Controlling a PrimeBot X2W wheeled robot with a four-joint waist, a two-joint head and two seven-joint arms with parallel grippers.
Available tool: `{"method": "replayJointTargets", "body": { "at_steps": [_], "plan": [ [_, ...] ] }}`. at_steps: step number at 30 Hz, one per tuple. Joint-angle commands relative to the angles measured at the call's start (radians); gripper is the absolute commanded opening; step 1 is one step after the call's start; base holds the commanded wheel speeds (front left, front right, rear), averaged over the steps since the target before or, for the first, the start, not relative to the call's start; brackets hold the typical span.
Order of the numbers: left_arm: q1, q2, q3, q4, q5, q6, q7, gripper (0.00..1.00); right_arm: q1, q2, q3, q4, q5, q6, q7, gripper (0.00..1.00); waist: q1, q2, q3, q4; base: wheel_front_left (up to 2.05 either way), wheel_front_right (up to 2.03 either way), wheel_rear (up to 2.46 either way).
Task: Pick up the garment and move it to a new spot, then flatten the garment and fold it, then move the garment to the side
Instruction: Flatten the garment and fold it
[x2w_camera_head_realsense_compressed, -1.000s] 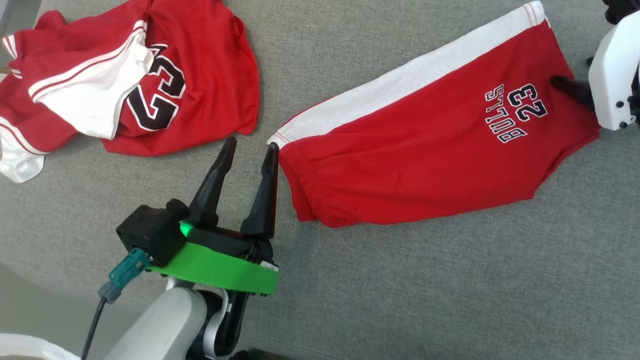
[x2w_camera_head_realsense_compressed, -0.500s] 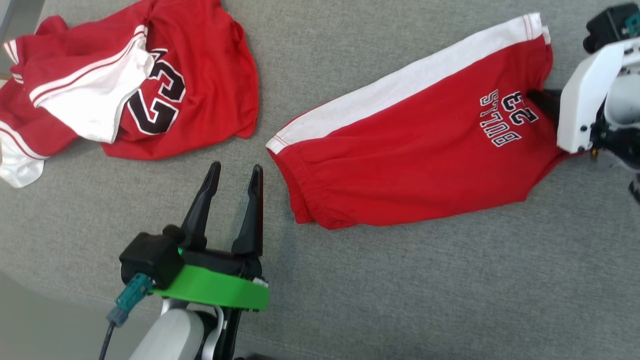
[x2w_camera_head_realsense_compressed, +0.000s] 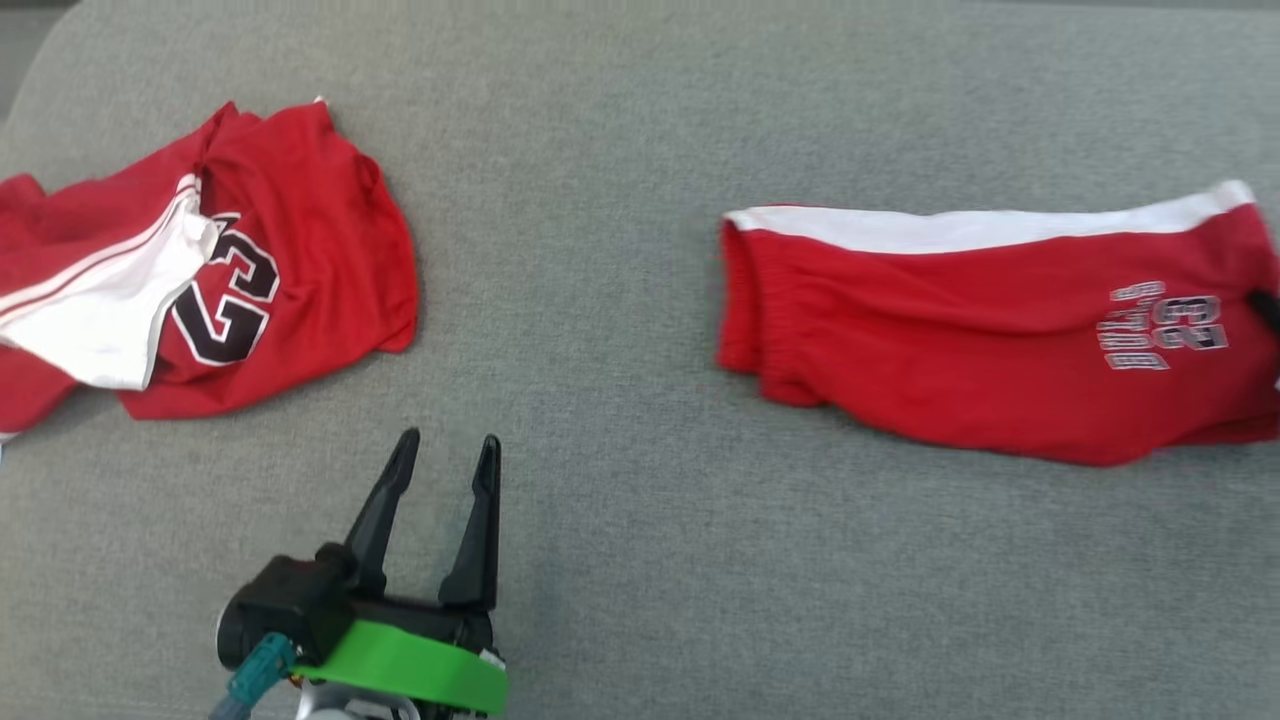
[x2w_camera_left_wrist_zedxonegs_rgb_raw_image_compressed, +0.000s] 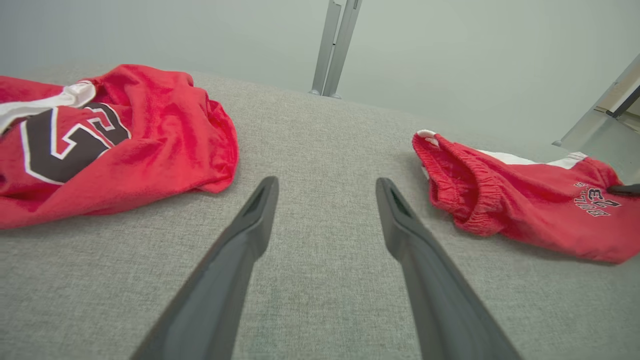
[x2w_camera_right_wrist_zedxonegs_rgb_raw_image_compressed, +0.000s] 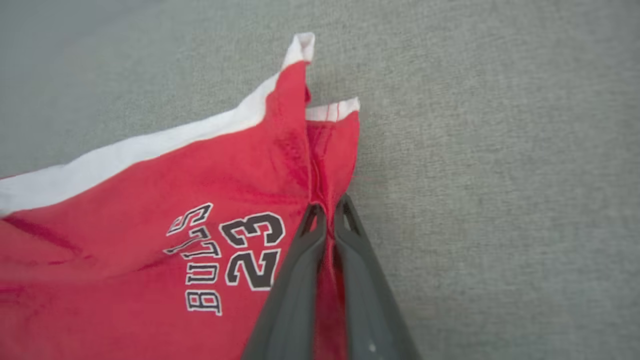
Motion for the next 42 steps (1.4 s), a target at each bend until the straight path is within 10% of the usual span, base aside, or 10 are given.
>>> {"method": "replayJointTargets", "body": {
  "at_steps": [1, 8, 19, 37, 38, 40, 42],
  "plan": [
    [0.023, 0.002, 0.001, 0.001, 0.009, -0.006, -0.003, 1.00, 0.013, 0.002, -0.052, 0.005, -0.013, -0.002, -0.006, 0.00, 0.0001, -0.0001, -0.052, -0.041, 0.00, 0.00, 0.00],
    [0.064, -0.042, -0.008, 0.031, 0.021, -0.029, -0.003, 1.00, -0.013, 0.059, -0.190, -0.139, -0.089, -0.001, 0.085, 0.00, 0.0001, -0.0001, -0.083, -0.033, 0.00, 0.00, 0.00],
    [0.006, -0.092, -0.019, 0.101, 0.039, -0.079, -0.003, 1.00, -0.026, 0.357, 0.038, -0.351, -0.188, -0.001, 0.243, 0.00, 0.0001, -0.0001, -0.064, -0.006, 0.00, 0.00, 0.00],
    [-0.007, -0.163, 0.002, 0.210, 0.073, -0.148, -0.003, 1.00, -0.103, 0.427, 0.182, -0.170, -0.294, -0.001, 0.120, 0.00, 0.0001, -0.0001, -0.057, 0.032, 0.00, 0.00, 0.00],
    [-0.010, -0.167, 0.002, 0.215, 0.075, -0.151, -0.003, 1.00, -0.105, 0.429, 0.200, -0.159, -0.289, -0.001, 0.116, 0.04, 0.0001, -0.0001, -0.058, 0.033, 0.00, 0.00, 0.00],
    [-0.011, -0.174, 0.002, 0.223, 0.081, -0.157, -0.003, 1.00, -0.097, 0.429, 0.227, -0.144, -0.274, -0.001, 0.116, 1.00, 0.0001, -0.0001, -0.063, 0.034, 0.00, 0.00, 0.00],
    [-0.009, -0.178, 0.008, 0.228, 0.083, -0.158, -0.003, 1.00, -0.088, 0.427, 0.257, -0.147, -0.273, -0.001, 0.106, 1.00, 0.0001, -0.0001, -0.068, 0.031, 0.00, 0.00, 0.00]
  ]
}}
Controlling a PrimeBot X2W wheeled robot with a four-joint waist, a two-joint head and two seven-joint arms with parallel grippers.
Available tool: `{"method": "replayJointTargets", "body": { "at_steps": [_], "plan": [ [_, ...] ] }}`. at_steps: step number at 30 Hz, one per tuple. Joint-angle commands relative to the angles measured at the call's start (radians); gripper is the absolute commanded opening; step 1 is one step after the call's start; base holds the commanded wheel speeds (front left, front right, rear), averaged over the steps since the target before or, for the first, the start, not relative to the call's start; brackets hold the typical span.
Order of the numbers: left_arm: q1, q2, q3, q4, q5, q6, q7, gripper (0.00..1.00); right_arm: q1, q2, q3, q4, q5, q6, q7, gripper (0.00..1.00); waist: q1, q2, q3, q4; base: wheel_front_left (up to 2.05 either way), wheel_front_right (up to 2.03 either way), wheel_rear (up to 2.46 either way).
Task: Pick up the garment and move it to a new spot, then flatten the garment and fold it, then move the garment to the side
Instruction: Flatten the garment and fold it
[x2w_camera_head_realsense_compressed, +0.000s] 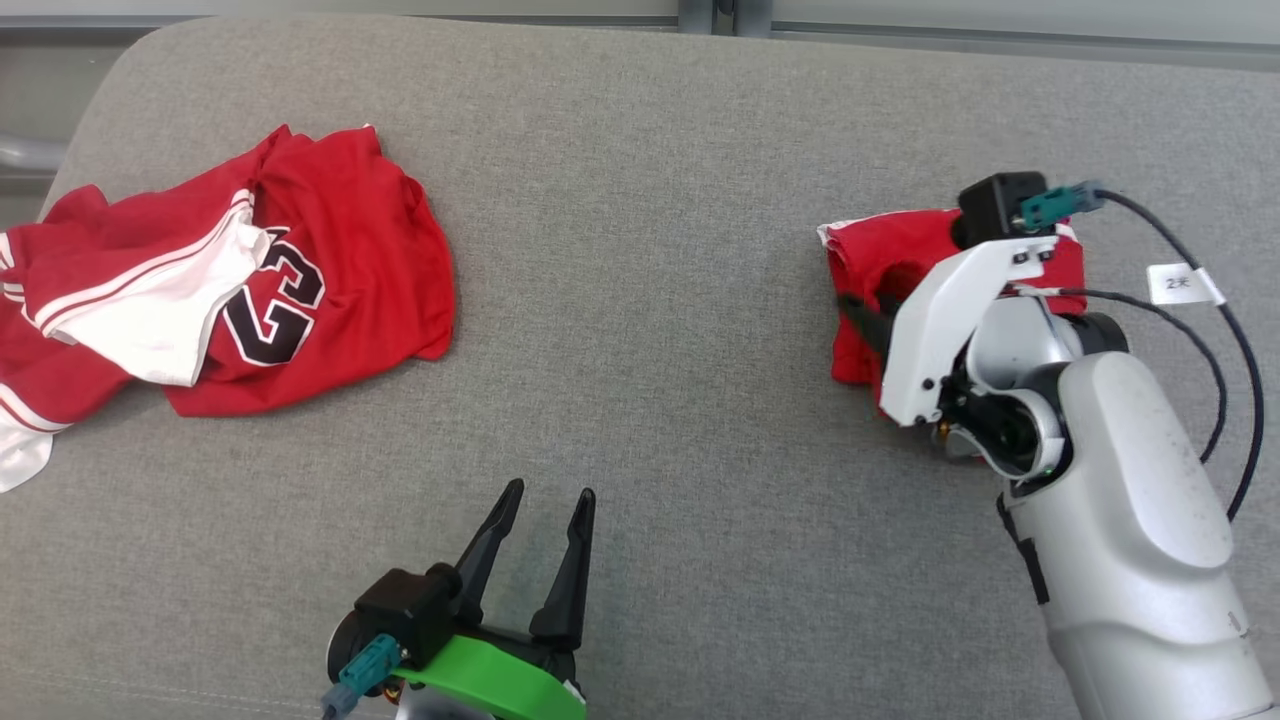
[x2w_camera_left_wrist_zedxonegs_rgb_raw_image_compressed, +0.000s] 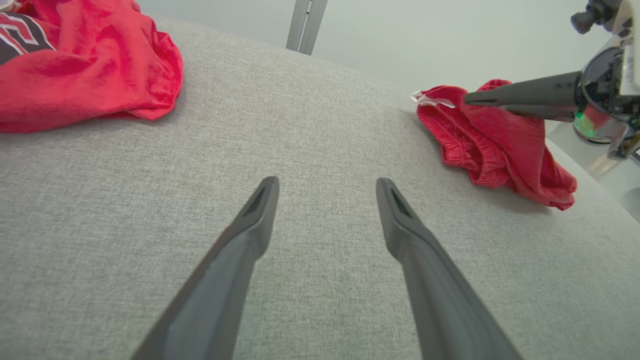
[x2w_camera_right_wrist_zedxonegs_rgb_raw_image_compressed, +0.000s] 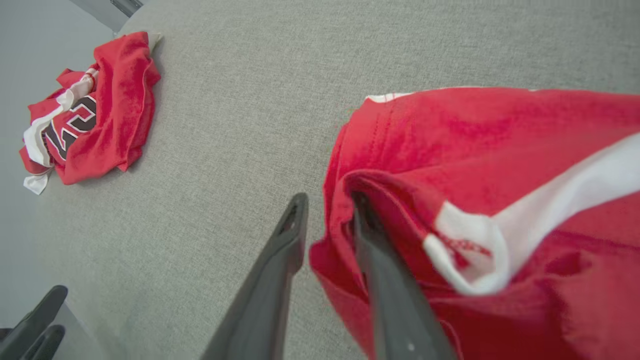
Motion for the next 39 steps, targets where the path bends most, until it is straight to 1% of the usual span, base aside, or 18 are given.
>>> {"method": "replayJointTargets", "body": {
  "at_steps": [1, 4, 7, 9, 11, 14, 15, 16, 19, 21, 23, 24, 26, 31, 35, 38, 39],
  "plan": [
    [-0.008, -0.002, 0.009, 0.003, 0.012, -0.004, -0.003, 1.00, 0.014, -0.007, 0.015, -0.010, 0.008, 0.000, -0.019, 1.00, 0.0000, 0.0000, -0.005, -0.004, 0.00, 0.00, 0.00],
    [0.012, -0.004, 0.022, 0.010, 0.012, -0.009, -0.003, 1.00, 0.050, -0.024, 0.053, -0.054, 0.027, 0.000, -0.072, 1.00, 0.0000, 0.0000, -0.024, -0.013, 0.00, 0.00, 0.00],
    [0.033, -0.003, 0.043, 0.014, 0.011, -0.007, -0.003, 1.00, 0.102, -0.054, 0.101, -0.128, 0.050, 0.000, -0.137, 1.00, 0.0000, 0.0000, -0.052, -0.033, 0.00, 0.00, 0.00],
    [0.052, -0.003, 0.056, 0.016, 0.010, -0.006, -0.003, 1.00, 0.157, -0.081, 0.138, -0.195, 0.077, 0.000, -0.195, 1.00, 0.0000, 0.0000, -0.081, -0.047, 0.00, 0.00, 0.00],
    [0.076, -0.001, 0.074, 0.013, 0.010, 0.000, -0.003, 1.00, 0.220, -0.123, 0.150, -0.252, 0.084, 0.000, -0.266, 1.00, 0.0000, 0.0000, -0.115, -0.063, 0.00, 0.00, 0.00],
    [0.115, 0.004, 0.111, -0.003, 0.019, 0.009, -0.003, 1.00, 0.328, -0.199, 0.156, -0.314, 0.037, 0.000, -0.397, 1.00, 0.0000, 0.0000, -0.168, -0.088, 0.00, 0.00, 0.00],
    [0.129, 0.005, 0.123, -0.007, 0.023, 0.011, -0.003, 1.00, 0.357, -0.214, 0.154, -0.321, 0.028, 0.000, -0.433, 1.00, 0.0000, 0.0000, -0.182, -0.097, 0.00, 0.00, 0.00],
    [0.143, 0.005, 0.140, -0.016, 0.028, 0.014, -0.003, 1.00, 0.390, -0.231, 0.145, -0.330, 0.019, 0.000, -0.491, 1.00, 0.0000, 0.0000, -0.197, -0.106, 0.00, 0.00, 0.00],
    [0.183, 0.003, 0.182, -0.037, 0.038, 0.015, -0.003, 1.00, 0.471, -0.290, 0.098, -0.304, -0.054, 0.000, -0.641, 1.00, 0.0000, 0.0000, -0.237, -0.126, 0.00, 0.00, 0.00],
    [0.205, -0.002, 0.211, -0.053, 0.052, 0.010, -0.003, 1.00, 0.522, -0.288, 0.051, -0.267, -0.093, 0.000, -0.749, 1.00, 0.0000, 0.0000, -0.256, -0.135, 0.00, 0.00, 0.00],
    [0.222, -0.009, 0.242, -0.068, 0.063, 0.000, -0.003, 1.00, 0.560, -0.303, 0.012, -0.223, -0.149, 0.000, -0.854, 1.00, 0.0000, 0.0000, -0.270, -0.139, 0.00, 0.00, 0.00],
    [0.231, -0.012, 0.261, -0.078, 0.074, -0.001, -0.003, 1.00, 0.580, -0.291, -0.018, -0.190, -0.164, 0.000, -0.905, 1.00, 0.0000, 0.0000, -0.276, -0.141, 0.00, 0.00, 0.00],
    [0.247, -0.019, 0.297, -0.089, 0.091, -0.007, -0.003, 1.00, 0.607, -0.274, -0.053, -0.141, -0.191, 0.000, -0.958, 1.00, 0.0000, 0.0000, -0.283, -0.141, 0.00, 0.00, 0.00],
    [0.270, -0.034, 0.354, -0.098, 0.133, -0.028, -0.003, 1.00, 0.645, -0.223, -0.106, -0.050, -0.217, 0.000, -0.992, 1.00, 0.0000, 0.0000, -0.288, -0.133, 0.00, 0.00, 0.00],
    [0.272, -0.039, 0.370, -0.095, 0.159, -0.043, -0.003, 1.00, 0.642, -0.201, -0.127, -0.053, -0.218, 0.000, -0.992, 1.00, 0.0000, 0.0000, -0.281, -0.120, 0.00, 0.00, 0.00],
    [0.270, -0.042, 0.379, -0.093, 0.176, -0.052, -0.003, 1.00, 0.611, -0.198, -0.133, -0.065, -0.207, 0.000, -0.992, 1.00, 0.0000, 0.0000, -0.269, -0.112, 0.00, 0.00, 0.00],
    [0.267, -0.043, 0.382, -0.092, 0.181, -0.054, -0.003, 1.00, 0.594, -0.203, -0.126, -0.066, -0.201, 0.000, -0.992, 0.38, 0.0000, 0.0000, -0.259, -0.108, 0.00, 0.00, 0.00]
  ]
}}
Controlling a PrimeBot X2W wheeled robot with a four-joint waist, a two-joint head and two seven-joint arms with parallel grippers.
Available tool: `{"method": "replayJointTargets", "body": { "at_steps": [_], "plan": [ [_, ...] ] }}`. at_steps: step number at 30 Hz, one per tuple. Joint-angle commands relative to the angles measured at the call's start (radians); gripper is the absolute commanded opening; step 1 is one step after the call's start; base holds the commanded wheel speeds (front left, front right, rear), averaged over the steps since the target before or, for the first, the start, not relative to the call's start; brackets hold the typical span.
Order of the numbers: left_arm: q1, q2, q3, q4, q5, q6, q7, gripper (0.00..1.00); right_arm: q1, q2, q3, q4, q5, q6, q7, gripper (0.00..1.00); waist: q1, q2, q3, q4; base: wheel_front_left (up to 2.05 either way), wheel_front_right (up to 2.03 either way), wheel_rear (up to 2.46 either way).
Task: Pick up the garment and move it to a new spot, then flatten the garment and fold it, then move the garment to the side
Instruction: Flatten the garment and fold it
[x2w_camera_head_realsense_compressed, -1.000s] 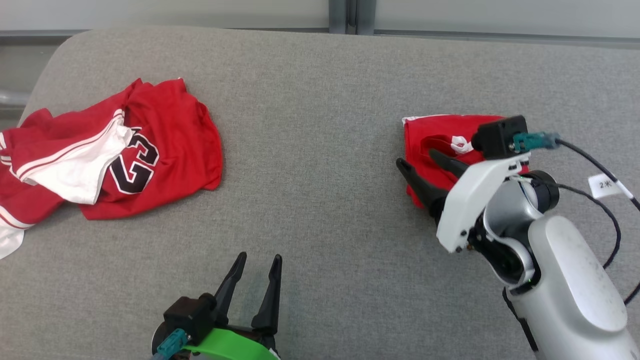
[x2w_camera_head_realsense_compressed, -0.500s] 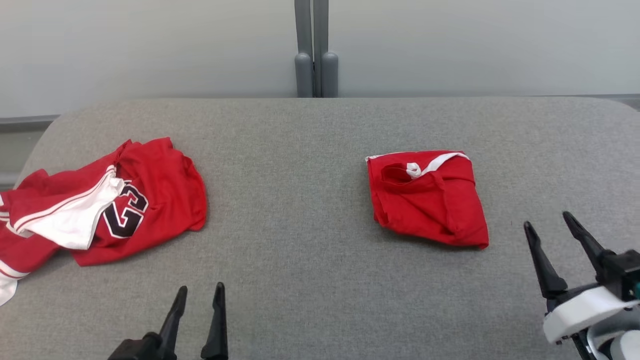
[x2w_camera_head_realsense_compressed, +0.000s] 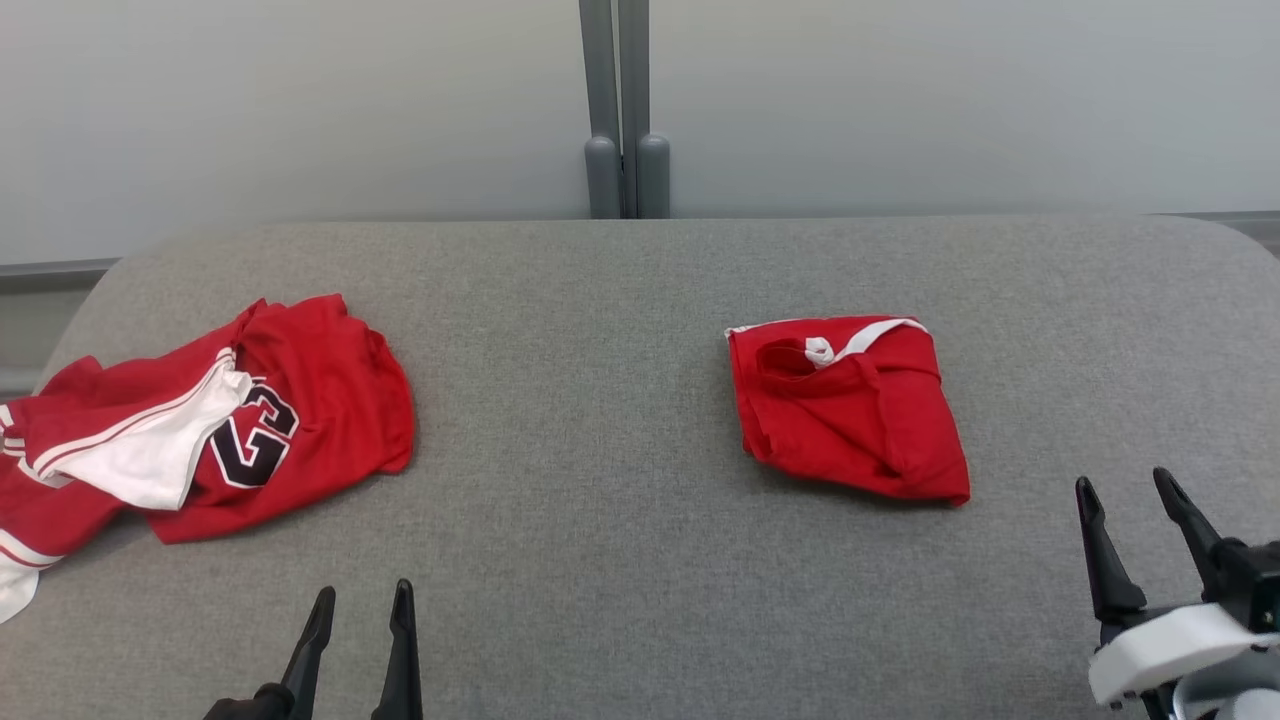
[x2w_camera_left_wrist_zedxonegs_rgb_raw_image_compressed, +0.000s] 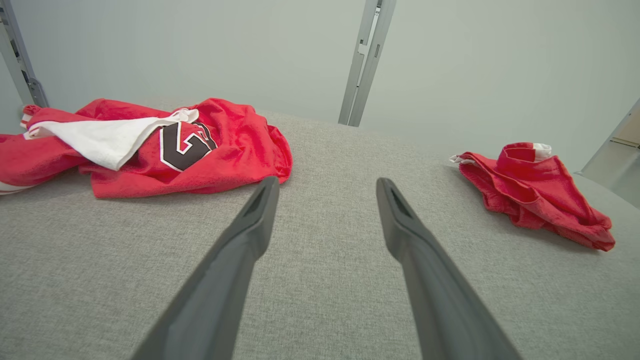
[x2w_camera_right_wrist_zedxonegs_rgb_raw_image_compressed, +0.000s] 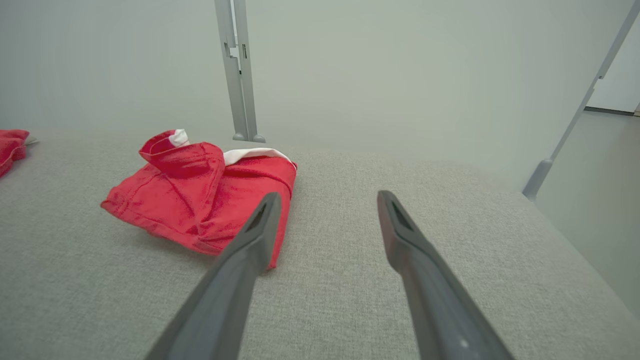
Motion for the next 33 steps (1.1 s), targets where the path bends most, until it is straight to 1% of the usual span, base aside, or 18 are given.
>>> {"method": "replayJointTargets", "body": {
  "at_steps": [1, 5, 6, 12, 16, 20, 23, 26, 29, 33],
  "plan": [
    [-0.001, -0.001, 0.006, -0.002, 0.009, -0.005, -0.003, 1.00, -0.039, -0.009, 0.011, -0.007, 0.012, 0.000, -0.004, 0.00, 0.0000, -0.0001, 0.029, 0.010, 0.00, 0.00, 0.00],
    [-0.062, -0.002, 0.007, -0.003, 0.025, -0.019, -0.003, 1.00, -0.177, -0.036, 0.065, 0.045, 0.021, 0.000, -0.003, 0.00, 0.0000, -0.0001, 0.114, 0.025, 0.00, 0.00, 0.00],
    [-0.077, -0.002, 0.006, 0.001, 0.028, -0.022, -0.003, 1.00, -0.217, -0.042, 0.082, 0.079, 0.008, 0.000, 0.000, 0.00, 0.0000, -0.0001, 0.135, 0.033, 0.00, 0.00, 0.00],
    [-0.153, -0.004, 0.000, 0.028, 0.015, -0.031, -0.003, 1.00, -0.428, -0.030, 0.147, 0.299, -0.014, 0.000, 0.058, 0.00, 0.0000, -0.0001, 0.222, 0.085, 0.00, 0.00, 0.00],
    [-0.179, -0.005, 0.001, 0.038, -0.001, -0.034, -0.003, 1.00, -0.503, -0.015, 0.187, 0.415, -0.015, 0.000, 0.047, 0.00, 0.0000, -0.0001, 0.245, 0.113, 0.00, 0.00, 0.00],
    [-0.179, -0.005, -0.003, 0.045, -0.018, -0.035, -0.003, 1.00, -0.525, -0.007, 0.245, 0.479, 0.003, 0.000, 0.026, 0.00, 0.0000, -0.0001, 0.245, 0.127, 0.00, 0.00, 0.00],
    [-0.178, -0.005, 0.004, 0.043, -0.024, -0.033, -0.003, 1.00, -0.521, -0.011, 0.298, 0.486, 0.023, 0.000, 0.012, 0.00, 0.0000, -0.0001, 0.241, 0.132, 0.00, 0.00, 0.00],
    [-0.177, -0.005, 0.011, 0.043, -0.025, -0.033, -0.003, 1.00, -0.500, -0.007, 0.372, 0.467, 0.047, 0.000, 0.003, 0.00, 0.0000, -0.0001, 0.236, 0.132, 0.00, 0.00, 0.00],
    [-0.179, -0.005, 0.014, 0.040, -0.025, -0.030, -0.003, 1.00, -0.486, -0.007, 0.449, 0.432, 0.074, 0.000, -0.003, 0.00, 0.0000, -0.0001, 0.233, 0.128, 0.00, 0.00, 0.00],
    [-0.174, -0.005, 0.014, 0.035, -0.026, -0.027, -0.003, 1.00, -0.469, -0.008, 0.505, 0.367, 0.096, 0.000, -0.003, 0.00, 0.0000, -0.0001, 0.230, 0.117, 0.00, 0.00, 0.00]
  ]
}}
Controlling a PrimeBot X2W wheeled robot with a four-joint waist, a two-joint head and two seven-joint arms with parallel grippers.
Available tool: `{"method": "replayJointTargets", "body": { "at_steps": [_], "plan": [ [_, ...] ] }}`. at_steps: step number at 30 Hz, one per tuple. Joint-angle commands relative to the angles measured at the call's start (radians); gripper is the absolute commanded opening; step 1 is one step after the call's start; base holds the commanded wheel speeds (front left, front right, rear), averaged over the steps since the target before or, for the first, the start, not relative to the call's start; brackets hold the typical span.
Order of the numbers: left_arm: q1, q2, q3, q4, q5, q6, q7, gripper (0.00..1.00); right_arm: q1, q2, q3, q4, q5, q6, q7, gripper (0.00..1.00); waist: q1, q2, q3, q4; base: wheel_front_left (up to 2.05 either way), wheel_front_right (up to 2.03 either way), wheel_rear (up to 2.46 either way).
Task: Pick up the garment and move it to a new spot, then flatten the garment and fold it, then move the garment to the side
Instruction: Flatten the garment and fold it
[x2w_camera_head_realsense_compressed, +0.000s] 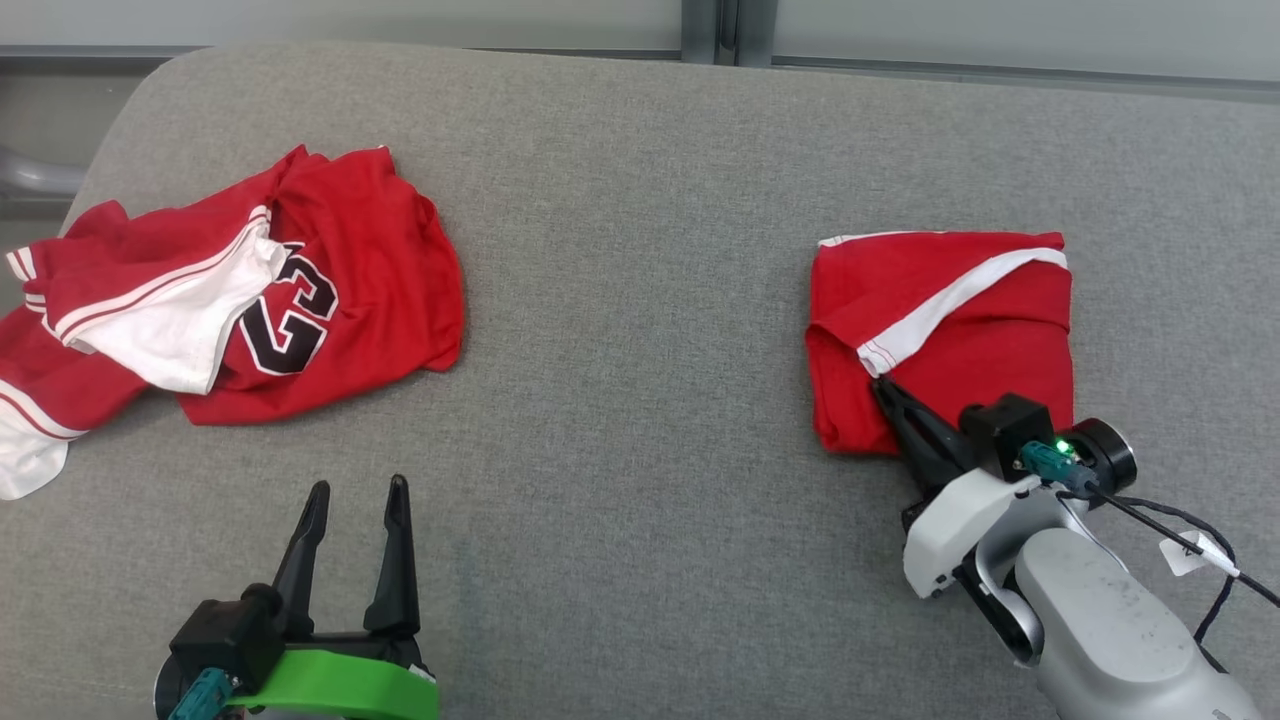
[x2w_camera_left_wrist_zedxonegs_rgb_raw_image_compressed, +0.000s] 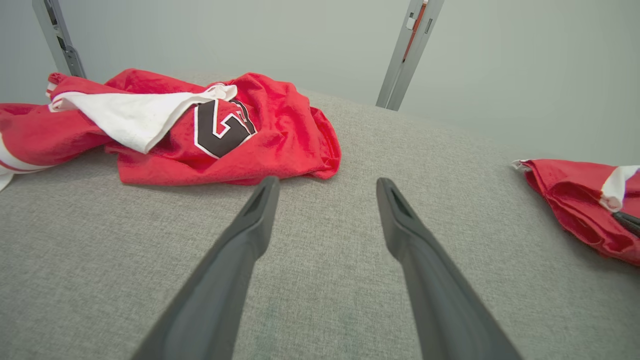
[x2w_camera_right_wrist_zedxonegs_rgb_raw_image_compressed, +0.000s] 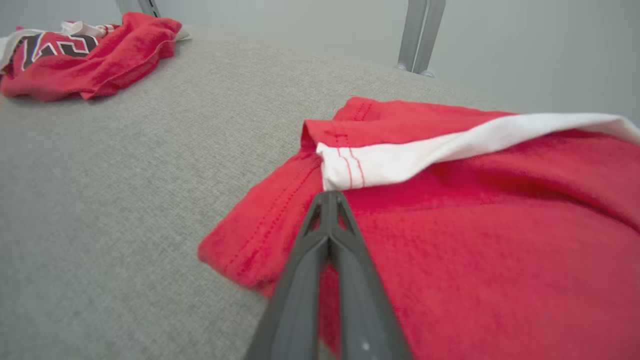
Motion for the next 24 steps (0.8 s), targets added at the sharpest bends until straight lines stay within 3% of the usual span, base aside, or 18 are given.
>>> {"method": "replayJointTargets", "body": {
  "at_steps": [1, 9, 24],
  "plan": [
    [-0.001, 0.000, 0.000, -0.004, -0.006, 0.003, -0.003, 1.00, 0.022, -0.001, 0.013, -0.019, 0.010, 0.000, -0.003, 0.00, 0.0000, 0.0000, -0.004, -0.008, 0.00, 0.00, 0.00],
    [0.032, 0.000, 0.002, -0.002, -0.012, 0.013, -0.003, 1.00, 0.099, -0.019, 0.056, -0.126, 0.046, 0.000, -0.004, 0.00, 0.0000, 0.0000, -0.054, -0.043, 0.00, 0.00, 0.00],
    [0.156, 0.000, 0.057, -0.001, 0.009, 0.021, -0.003, 1.00, 0.397, -0.039, -0.272, -0.357, 0.013, 0.000, -0.004, 0.00, 0.0000, 0.0000, -0.223, -0.142, 0.00, 0.00, 0.00]
  ]
}}
